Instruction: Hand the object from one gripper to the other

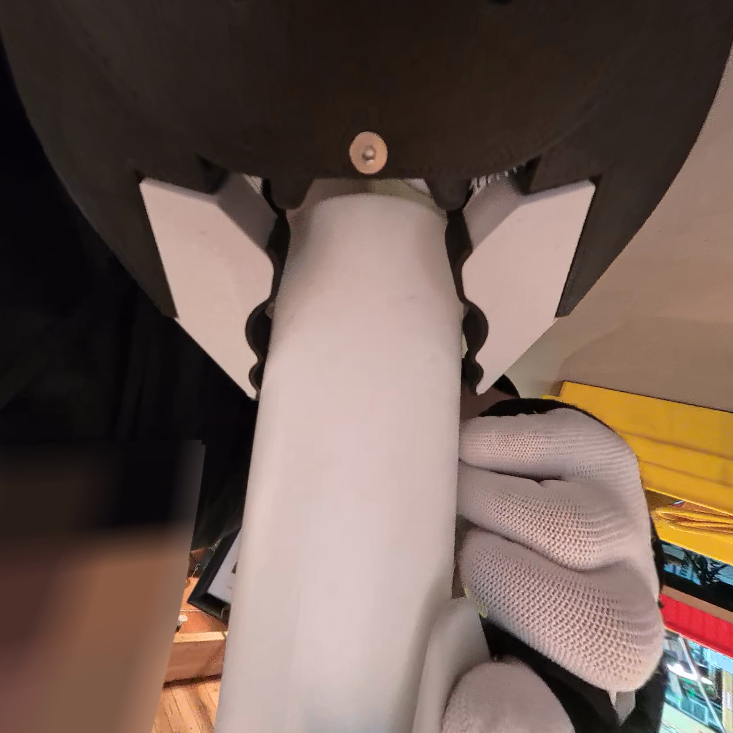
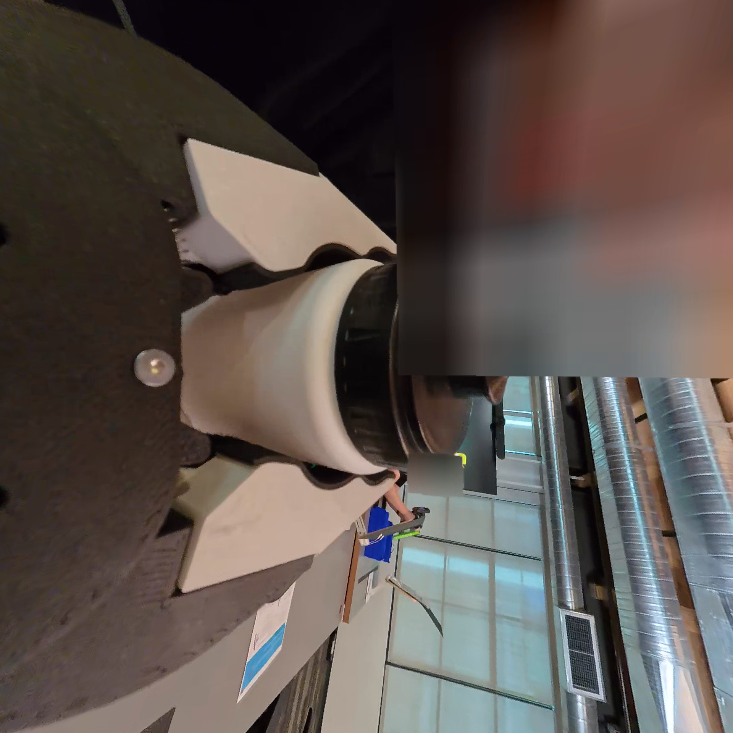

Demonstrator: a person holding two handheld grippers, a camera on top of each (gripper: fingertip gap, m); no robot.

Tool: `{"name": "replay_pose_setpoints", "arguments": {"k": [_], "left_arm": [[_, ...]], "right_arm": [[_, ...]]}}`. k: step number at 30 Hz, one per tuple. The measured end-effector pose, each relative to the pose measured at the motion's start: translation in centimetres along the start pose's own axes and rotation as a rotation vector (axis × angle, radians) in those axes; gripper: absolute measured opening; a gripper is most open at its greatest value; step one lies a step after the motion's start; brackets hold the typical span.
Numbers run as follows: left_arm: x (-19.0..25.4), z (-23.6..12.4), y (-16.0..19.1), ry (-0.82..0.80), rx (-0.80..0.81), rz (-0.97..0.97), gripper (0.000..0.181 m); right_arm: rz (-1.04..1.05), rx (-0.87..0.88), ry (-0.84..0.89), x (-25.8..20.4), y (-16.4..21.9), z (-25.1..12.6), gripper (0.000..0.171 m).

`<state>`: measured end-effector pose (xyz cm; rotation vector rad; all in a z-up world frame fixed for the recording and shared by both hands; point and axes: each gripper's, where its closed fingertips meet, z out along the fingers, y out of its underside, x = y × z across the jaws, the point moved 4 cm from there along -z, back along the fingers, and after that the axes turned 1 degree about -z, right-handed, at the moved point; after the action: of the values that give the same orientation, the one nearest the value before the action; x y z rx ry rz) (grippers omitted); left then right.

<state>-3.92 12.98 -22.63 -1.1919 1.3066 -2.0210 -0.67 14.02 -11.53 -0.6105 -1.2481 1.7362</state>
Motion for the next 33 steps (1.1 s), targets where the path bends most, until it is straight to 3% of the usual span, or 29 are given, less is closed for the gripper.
{"name": "replay_pose_setpoints", "arguments": {"k": [7, 9, 13, 18, 23, 27, 29, 33], "left_arm": [[-0.2, 0.3, -0.1, -0.024, 0.026, 0.077, 0.096], [-0.1, 0.1, -0.3, -0.032, 0.046, 0.102, 0.096], [-0.6, -1.1, -1.3, -0.083, 0.110, 0.123, 0.095], [-2.6, -4.7, -2.3, -0.339, 0.073, 0.187, 0.095], [-3.4, -8.1, -2.8, -0.533, -0.012, 0.198, 0.095], [-3.9, -9.1, -2.9, -0.560, -0.011, 0.116, 0.095], [-4.1, -9.3, -2.8, -0.559, -0.005, 0.057, 0.094], [-4.4, -9.8, -2.4, -0.575, -0.028, -0.048, 0.095]], "right_arm": [[0.027, 0.033, 0.021, 0.3, -0.3, 0.2, 0.098], [-0.009, 0.010, 0.092, 0.8, -0.5, 0.1, 0.095], [-0.066, -0.092, 0.274, 2.6, -0.4, -0.5, 0.106], [-0.137, -0.289, 0.513, 4.6, -0.3, -3.8, 0.111], [-0.359, -0.767, 0.657, 4.5, 1.5, -6.4, 0.114], [-0.837, -1.196, 0.898, 6.3, 1.0, -8.3, 0.123], [-1.128, -1.415, 0.922, 7.0, 1.1, -8.1, 0.128], [-1.272, -1.541, 0.905, 9.0, 3.8, -7.7, 0.140]]}}
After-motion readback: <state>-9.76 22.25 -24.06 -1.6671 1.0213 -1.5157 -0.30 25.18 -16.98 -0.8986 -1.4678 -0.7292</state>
